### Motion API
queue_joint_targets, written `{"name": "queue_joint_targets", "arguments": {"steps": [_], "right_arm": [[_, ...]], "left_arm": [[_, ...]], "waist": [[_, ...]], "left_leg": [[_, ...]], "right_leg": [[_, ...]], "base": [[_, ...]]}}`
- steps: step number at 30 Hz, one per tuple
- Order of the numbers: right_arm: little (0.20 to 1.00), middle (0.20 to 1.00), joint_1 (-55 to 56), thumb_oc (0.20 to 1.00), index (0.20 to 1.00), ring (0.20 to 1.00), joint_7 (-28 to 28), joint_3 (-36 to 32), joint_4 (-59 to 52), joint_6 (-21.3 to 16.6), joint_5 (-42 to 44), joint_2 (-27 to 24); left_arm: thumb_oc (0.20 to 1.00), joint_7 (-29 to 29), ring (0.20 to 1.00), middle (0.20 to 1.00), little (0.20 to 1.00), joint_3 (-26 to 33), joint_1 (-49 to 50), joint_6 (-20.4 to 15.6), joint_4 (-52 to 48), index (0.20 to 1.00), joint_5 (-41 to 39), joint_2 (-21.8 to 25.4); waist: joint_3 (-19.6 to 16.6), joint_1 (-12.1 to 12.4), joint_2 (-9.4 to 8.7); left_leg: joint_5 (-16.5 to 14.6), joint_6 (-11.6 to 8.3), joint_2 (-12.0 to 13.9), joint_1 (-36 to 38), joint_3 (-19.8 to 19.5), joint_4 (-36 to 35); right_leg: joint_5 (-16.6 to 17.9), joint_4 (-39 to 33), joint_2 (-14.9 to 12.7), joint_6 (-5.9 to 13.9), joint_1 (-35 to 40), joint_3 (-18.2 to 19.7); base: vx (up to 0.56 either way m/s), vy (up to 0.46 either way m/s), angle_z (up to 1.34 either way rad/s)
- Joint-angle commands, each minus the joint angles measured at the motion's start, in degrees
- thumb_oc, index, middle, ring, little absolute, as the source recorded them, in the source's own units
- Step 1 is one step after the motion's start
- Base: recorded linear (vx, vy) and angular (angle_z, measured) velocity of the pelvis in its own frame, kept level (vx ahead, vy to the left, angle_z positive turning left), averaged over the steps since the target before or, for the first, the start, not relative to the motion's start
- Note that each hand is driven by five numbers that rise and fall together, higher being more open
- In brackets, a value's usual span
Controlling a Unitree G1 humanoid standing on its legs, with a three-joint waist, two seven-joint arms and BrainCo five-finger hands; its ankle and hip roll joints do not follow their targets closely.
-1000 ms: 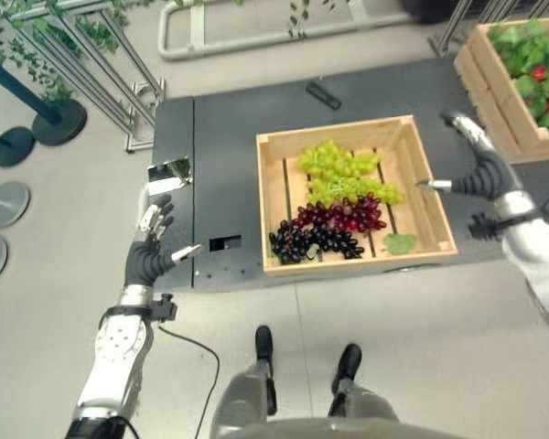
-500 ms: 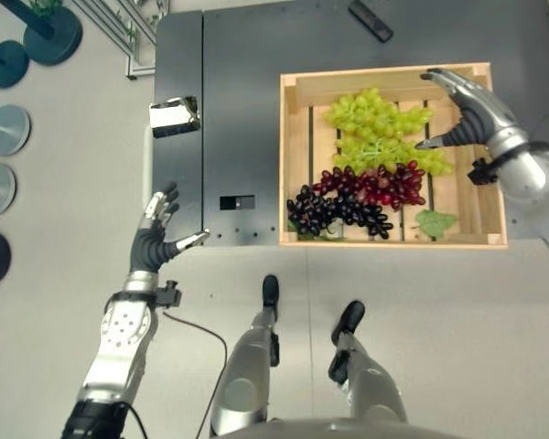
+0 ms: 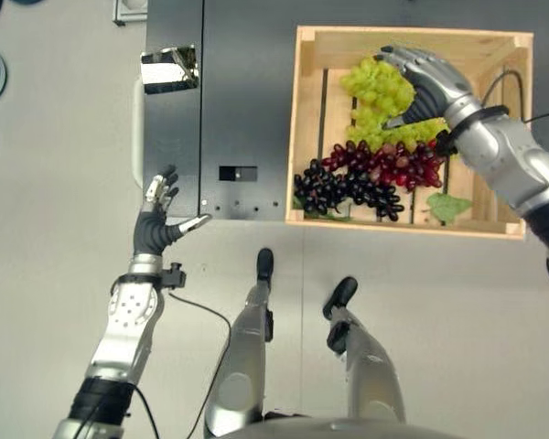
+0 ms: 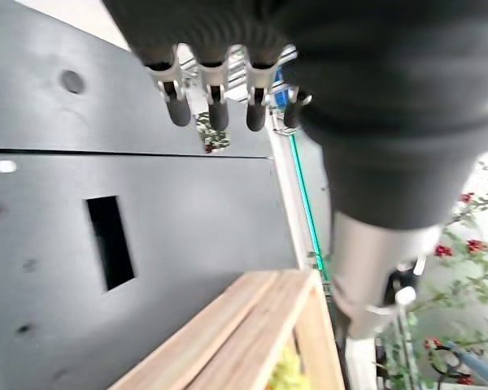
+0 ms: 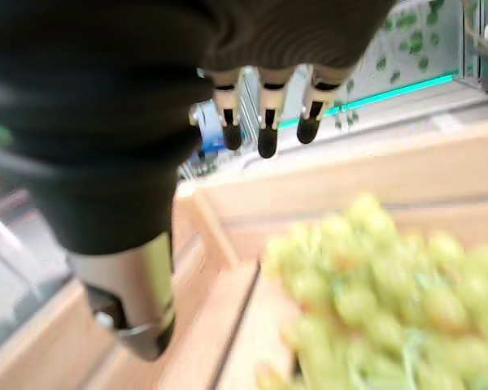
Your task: Pick up the fruits from the basket on one side to the basket on the other side
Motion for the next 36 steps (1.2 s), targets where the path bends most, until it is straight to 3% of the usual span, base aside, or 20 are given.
{"name": "queue_joint_targets", "arguments": {"steps": [1,10,18,25,36], "right_arm": [[1.0,1.0,-9.53,1.0,1.0,1.0,-1.02,5.16,1.46,0.27,-0.94,-1.86],[1.0,1.0,-12.96,1.0,1.0,1.0,0.74,9.94,4.54,0.94,-3.14,-3.18],[1.0,1.0,-17.79,1.0,1.0,1.0,4.07,18.6,10.88,2.26,-8.04,-4.28],[1.0,1.0,-19.25,1.0,1.0,1.0,4.71,20.61,13.26,2.82,-9.76,-3.54],[1.0,1.0,-18.08,1.0,1.0,1.0,5.46,20.58,12.64,2.93,-10.11,-6.62]], "left_arm": [[1.0,1.28,1.0,1.0,1.0,2.84,0.89,-2.49,-4.17,1.0,-1.25,2.35],[1.0,2.77,1.0,1.0,1.0,2.88,0.82,-2.52,-4.67,1.0,-0.15,1.97],[1.0,3.29,1.0,1.0,1.0,2.9,1.04,-1.97,-4.48,1.0,0.95,2.69],[1.0,3.52,1.0,1.0,1.0,2.45,0.47,-1.76,-4.36,1.0,1.51,2.52],[1.0,3.61,1.0,1.0,1.0,2.85,1.04,-1.65,-4.47,1.0,2.02,2.27]], "waist": [[2.43,0.92,-3.24],[2.43,0.09,-3.66],[2.43,-0.61,-4.75],[2.43,-1.05,-5.08],[2.43,-1.75,-5.74]], "left_leg": [[-3.49,-2.41,-0.8,0.98,1.69,3.68],[-3.49,-2.42,-0.75,-1.16,1.73,3.76],[-3.31,-2.59,-0.41,-1.6,1.72,3.35],[-3.16,-2.68,-0.38,-1.84,1.91,2.89],[-3.1,-2.71,-0.42,-1.26,2.17,2.19]], "right_leg": [[8.06,-9.37,-0.62,2.8,3.94,1.95],[8.05,-9.1,-0.55,2.47,1.46,2.33],[8.37,-9.34,-0.17,2.56,0.77,2.35],[8.67,-9.78,0.01,2.65,0.34,2.48],[8.98,-10.54,0.09,2.93,0.78,2.75]], "base": [[-0.02,-0.005,-0.03],[0.0,0.0,0.0],[0.0,0.0,0.0],[0.0,0.0,0.0],[0.0,0.0,0.0]]}}
